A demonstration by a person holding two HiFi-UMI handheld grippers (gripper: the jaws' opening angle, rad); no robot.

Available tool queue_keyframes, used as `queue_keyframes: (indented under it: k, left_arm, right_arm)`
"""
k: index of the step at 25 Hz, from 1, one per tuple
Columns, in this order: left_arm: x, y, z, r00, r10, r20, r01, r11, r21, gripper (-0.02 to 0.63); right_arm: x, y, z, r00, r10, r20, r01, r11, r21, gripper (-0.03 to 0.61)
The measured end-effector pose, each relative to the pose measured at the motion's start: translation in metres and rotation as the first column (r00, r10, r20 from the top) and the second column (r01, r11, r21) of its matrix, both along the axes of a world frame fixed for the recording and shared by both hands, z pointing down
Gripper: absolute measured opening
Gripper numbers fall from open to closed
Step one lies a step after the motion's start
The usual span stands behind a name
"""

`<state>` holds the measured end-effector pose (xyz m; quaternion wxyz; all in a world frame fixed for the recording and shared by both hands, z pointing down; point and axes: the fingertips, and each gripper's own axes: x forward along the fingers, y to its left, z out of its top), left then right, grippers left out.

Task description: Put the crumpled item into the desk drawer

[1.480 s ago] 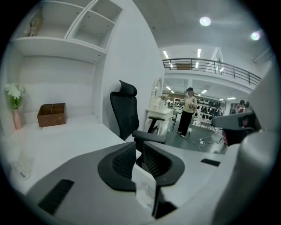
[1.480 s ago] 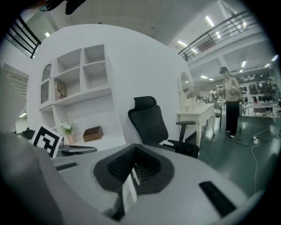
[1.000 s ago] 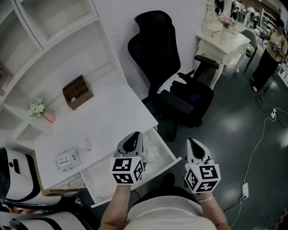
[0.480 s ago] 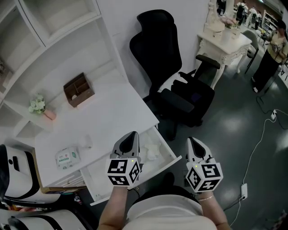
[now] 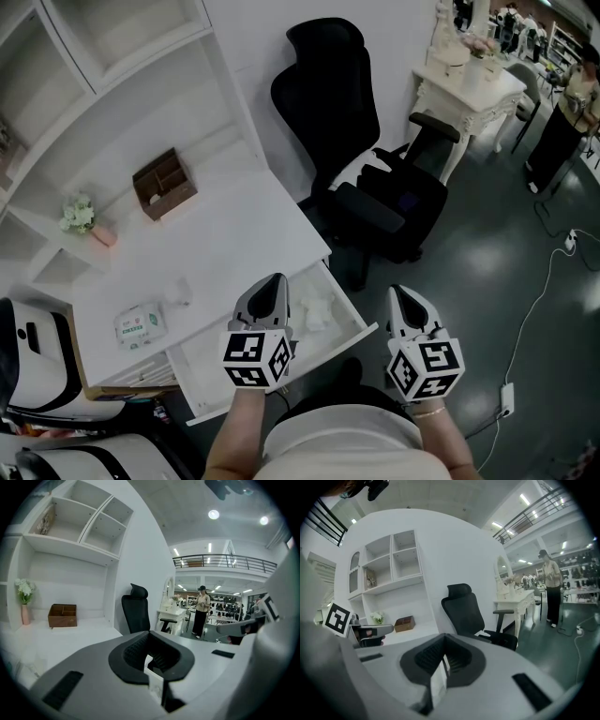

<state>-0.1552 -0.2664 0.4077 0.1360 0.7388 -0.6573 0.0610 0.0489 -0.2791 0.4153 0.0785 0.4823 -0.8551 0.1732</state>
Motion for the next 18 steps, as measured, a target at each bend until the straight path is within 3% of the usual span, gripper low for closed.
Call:
queue_keyframes:
  k: [18]
  left_arm:
    - [0.012, 0.006, 0.004, 1.000, 0.006, 0.012, -0.006, 1.000, -0.005, -0.006]
  right_arm:
    - [0.003, 0.001, 0.002, 0.999, -0.037, 0.004, 0.037, 0.999, 0.000, 0.002]
